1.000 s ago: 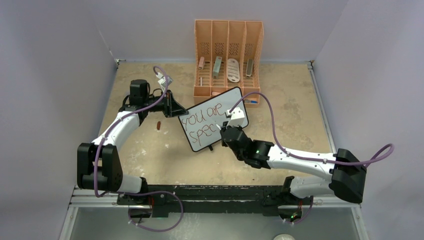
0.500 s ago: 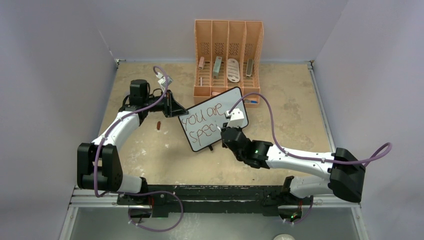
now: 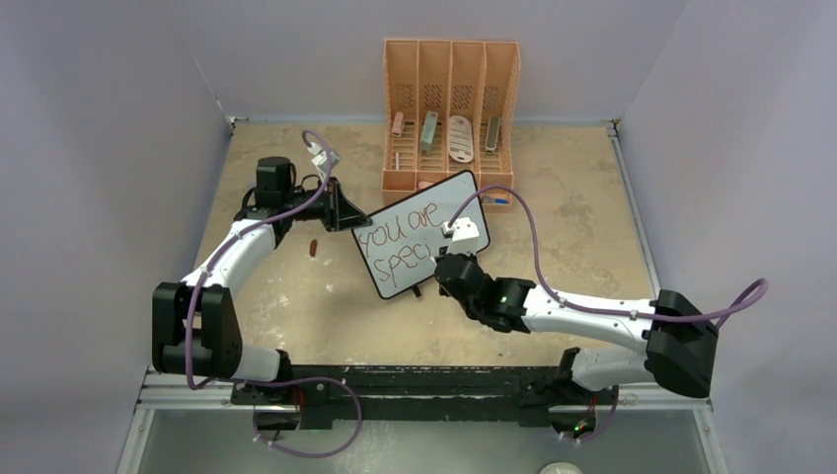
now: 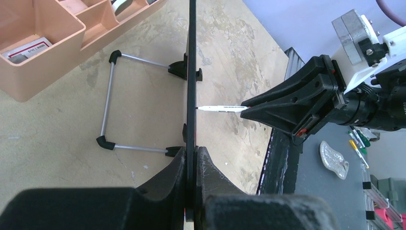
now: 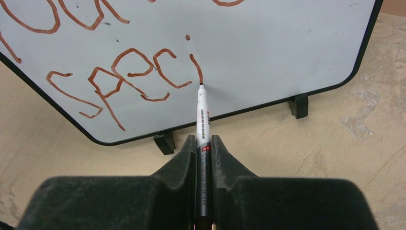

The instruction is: Write a sentence on the whiteboard

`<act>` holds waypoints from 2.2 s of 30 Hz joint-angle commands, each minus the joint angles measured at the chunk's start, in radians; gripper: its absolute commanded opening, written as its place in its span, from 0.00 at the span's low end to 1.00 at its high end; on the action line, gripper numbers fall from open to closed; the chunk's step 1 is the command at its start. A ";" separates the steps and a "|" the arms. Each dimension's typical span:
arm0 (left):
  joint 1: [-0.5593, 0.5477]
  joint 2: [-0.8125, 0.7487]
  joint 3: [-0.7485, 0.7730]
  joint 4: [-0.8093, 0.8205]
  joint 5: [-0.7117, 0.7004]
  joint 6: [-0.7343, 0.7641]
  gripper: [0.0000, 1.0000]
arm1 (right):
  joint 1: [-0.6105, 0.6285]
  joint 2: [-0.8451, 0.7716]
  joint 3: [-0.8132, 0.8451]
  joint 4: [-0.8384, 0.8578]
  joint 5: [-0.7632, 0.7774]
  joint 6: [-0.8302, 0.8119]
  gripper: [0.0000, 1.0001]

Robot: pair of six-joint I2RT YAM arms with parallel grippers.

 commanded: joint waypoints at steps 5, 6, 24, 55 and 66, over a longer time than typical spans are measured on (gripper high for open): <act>-0.009 -0.012 0.029 -0.011 0.005 0.022 0.00 | -0.005 0.010 0.025 -0.029 -0.006 0.021 0.00; -0.009 -0.012 0.029 -0.012 0.004 0.022 0.00 | -0.005 0.009 0.026 -0.030 -0.006 0.021 0.00; -0.009 -0.012 0.030 -0.010 0.006 0.019 0.00 | -0.005 0.006 0.025 -0.033 -0.006 0.021 0.00; -0.009 -0.016 0.030 -0.015 0.001 0.024 0.00 | -0.043 -0.105 -0.037 0.067 0.087 0.004 0.00; -0.009 -0.015 0.031 -0.015 0.001 0.024 0.00 | -0.054 -0.081 -0.032 0.082 0.077 -0.005 0.00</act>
